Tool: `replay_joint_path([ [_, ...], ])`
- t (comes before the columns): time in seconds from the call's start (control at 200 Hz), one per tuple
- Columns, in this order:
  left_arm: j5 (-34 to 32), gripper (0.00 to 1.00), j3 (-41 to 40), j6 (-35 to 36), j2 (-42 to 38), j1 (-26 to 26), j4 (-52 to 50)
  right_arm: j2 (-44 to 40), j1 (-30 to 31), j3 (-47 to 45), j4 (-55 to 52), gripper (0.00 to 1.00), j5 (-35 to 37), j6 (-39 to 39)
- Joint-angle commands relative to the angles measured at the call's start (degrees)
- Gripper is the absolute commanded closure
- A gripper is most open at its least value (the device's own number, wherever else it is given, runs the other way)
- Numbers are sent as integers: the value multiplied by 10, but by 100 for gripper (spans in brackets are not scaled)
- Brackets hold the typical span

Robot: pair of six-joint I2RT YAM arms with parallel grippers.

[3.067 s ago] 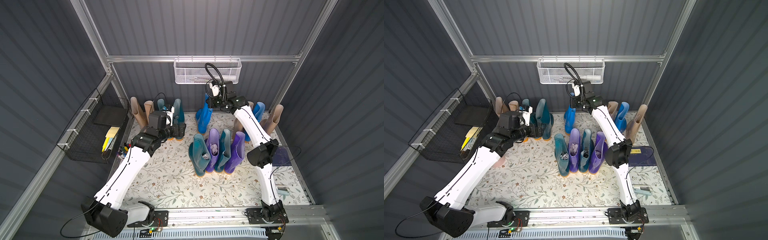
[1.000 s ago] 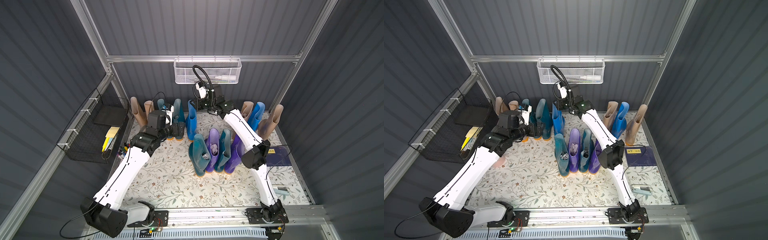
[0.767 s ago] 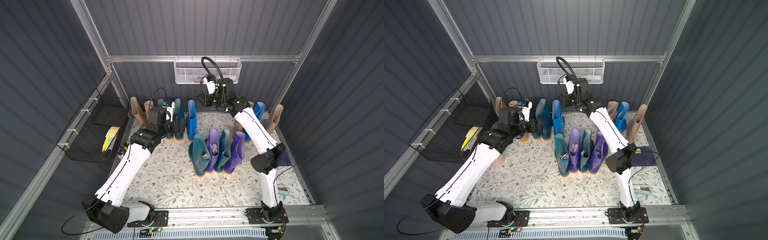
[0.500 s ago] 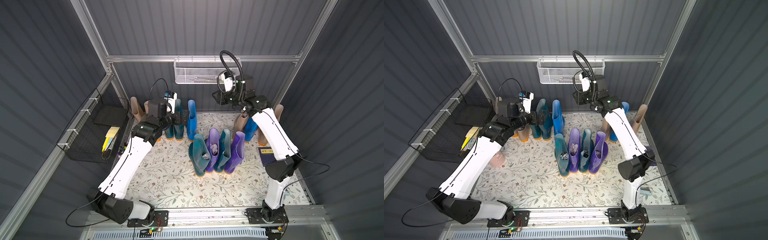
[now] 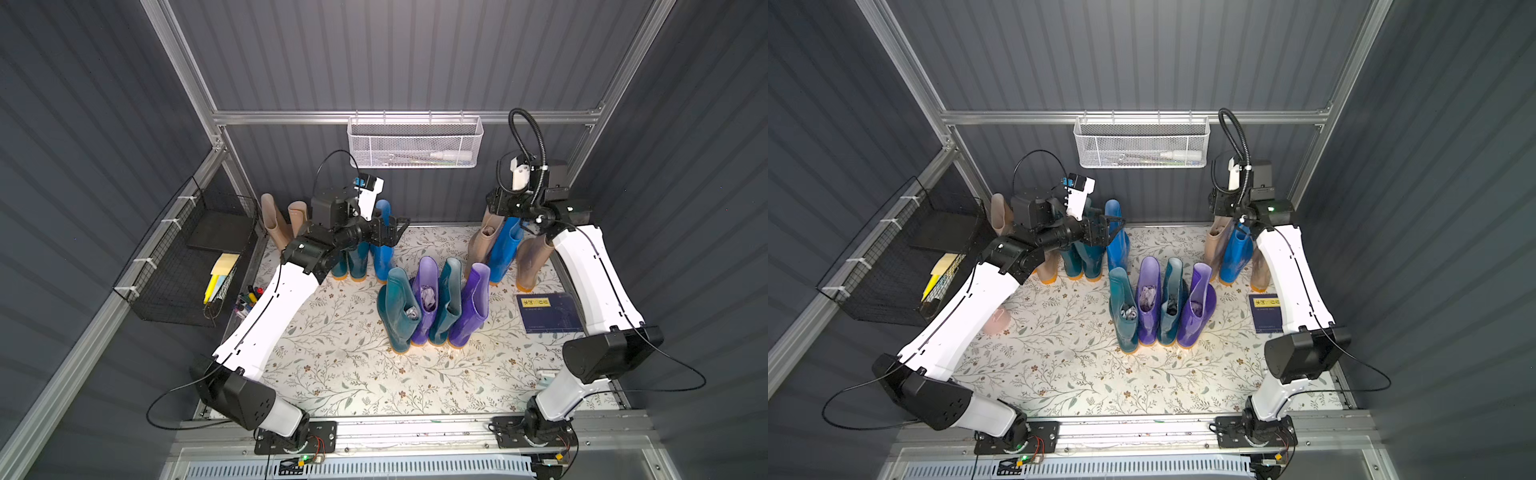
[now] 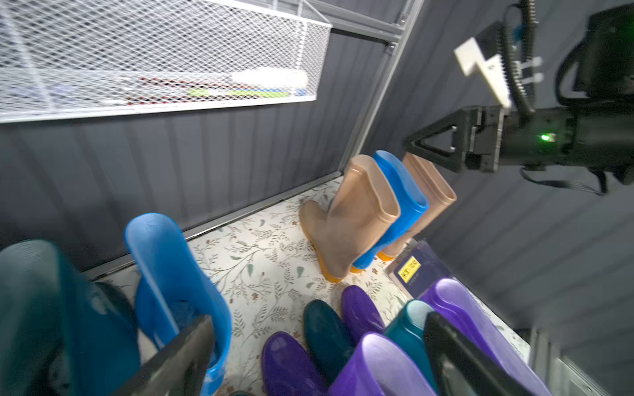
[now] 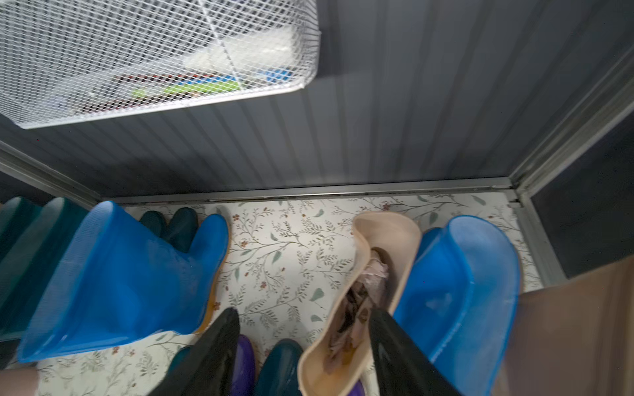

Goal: Match and arrange rain boots in pairs
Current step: Pick up the rain boot at the center of the board.

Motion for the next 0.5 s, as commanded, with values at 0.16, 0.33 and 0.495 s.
replay_joint_path([
  [0.16, 47, 3, -46, -9, -5, -39, 45, -26, -59, -45, -29, 29, 28, 15],
  [0.33, 45, 3, -69, -19, -12, -42, 55, -18, -77, -64, -33, 29, 27, 20],
  [0.495, 44, 3, -75, -21, -18, -43, 55, 1, -81, -70, -36, 31, 29, 24],
])
